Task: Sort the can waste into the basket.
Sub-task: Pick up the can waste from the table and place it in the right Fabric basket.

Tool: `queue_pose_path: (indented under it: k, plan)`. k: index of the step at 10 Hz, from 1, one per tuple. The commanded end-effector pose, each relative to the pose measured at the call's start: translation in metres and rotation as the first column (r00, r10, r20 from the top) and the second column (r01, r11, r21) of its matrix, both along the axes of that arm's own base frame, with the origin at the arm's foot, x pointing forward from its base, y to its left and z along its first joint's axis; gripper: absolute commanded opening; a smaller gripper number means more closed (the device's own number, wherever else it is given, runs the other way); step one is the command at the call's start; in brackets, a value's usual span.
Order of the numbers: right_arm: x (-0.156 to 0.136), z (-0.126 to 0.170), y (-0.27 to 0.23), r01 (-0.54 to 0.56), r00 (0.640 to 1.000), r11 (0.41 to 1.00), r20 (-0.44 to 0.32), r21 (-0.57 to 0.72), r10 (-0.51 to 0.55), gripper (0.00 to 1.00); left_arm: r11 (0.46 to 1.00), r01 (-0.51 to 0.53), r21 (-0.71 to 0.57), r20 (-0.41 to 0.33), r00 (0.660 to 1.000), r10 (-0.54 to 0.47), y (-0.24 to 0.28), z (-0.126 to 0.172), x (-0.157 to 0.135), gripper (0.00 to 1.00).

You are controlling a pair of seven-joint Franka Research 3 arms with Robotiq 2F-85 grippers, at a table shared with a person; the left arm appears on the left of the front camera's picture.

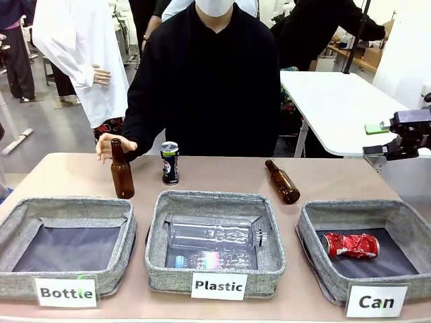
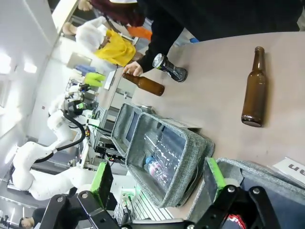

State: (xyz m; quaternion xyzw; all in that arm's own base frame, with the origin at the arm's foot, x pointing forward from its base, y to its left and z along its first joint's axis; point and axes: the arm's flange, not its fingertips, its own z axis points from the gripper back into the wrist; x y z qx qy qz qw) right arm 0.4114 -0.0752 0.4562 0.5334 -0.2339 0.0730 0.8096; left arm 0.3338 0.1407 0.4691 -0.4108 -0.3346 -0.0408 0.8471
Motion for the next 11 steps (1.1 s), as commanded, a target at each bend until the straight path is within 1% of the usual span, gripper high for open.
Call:
queue_pose_path:
  k: [1,2,3,4,5,6,7,8,9,10,11]
  plan:
    - [-0.002,0.001,-0.001,-0.008,1.0,1.0,0.011,-0.005,0.008,1.0,0.976,-0.04,0.216,0.022,0.999,0.036,-0.05,-0.001,0.052,1.0]
    - [-0.002,0.001,-0.001,-0.008,1.0,1.0,0.011,-0.005,0.008,1.0,0.974,-0.034,0.224,-0.016,0.999,0.038,-0.062,-0.011,0.078,1.0]
    - [-0.002,0.001,-0.001,-0.008,1.0,1.0,0.011,-0.005,0.008,1.0,0.977,-0.015,0.214,-0.076,0.997,0.032,-0.06,-0.022,0.096,1.0]
    - [-0.002,0.001,-0.001,-0.008,1.0,1.0,0.011,-0.005,0.008,1.0,0.992,0.027,0.124,-0.097,0.995,-0.015,-0.04,-0.015,0.086,1.0]
    - [-0.002,0.001,-0.001,-0.008,1.0,1.0,0.011,-0.005,0.008,1.0,1.0,0.001,0.019,-0.036,0.999,-0.001,-0.001,0.006,0.059,1.0]
    - [-0.002,0.001,-0.001,-0.008,1.0,1.0,0.011,-0.005,0.008,1.0,0.994,0.027,-0.11,0.044,0.999,-0.023,0.045,0.026,0.018,1.0]
    - [-0.002,0.001,-0.001,-0.008,1.0,1.0,0.011,-0.005,0.008,1.0,0.974,0.075,-0.215,0.107,0.993,-0.052,0.086,0.033,-0.028,1.0]
    - [-0.002,0.001,-0.001,-0.008,1.0,1.0,0.011,-0.005,0.008,1.0,0.968,0.071,-0.24,0.121,0.992,-0.043,0.108,0.028,-0.054,1.0]
    - [-0.002,0.001,-0.001,-0.008,1.0,1.0,0.011,-0.005,0.008,1.0,0.963,0.067,-0.262,0.122,0.992,-0.036,0.12,0.016,-0.076,1.0]
    - [-0.002,0.001,-0.001,-0.008,1.0,1.0,0.011,-0.005,0.008,1.0,0.959,0.143,-0.244,0.116,0.986,-0.118,0.128,0.005,-0.095,1.0]
    - [-0.002,0.001,-0.001,-0.008,1.0,1.0,0.011,-0.005,0.008,1.0,0.956,0.186,-0.228,0.126,0.979,-0.161,0.127,-0.003,-0.104,1.0]
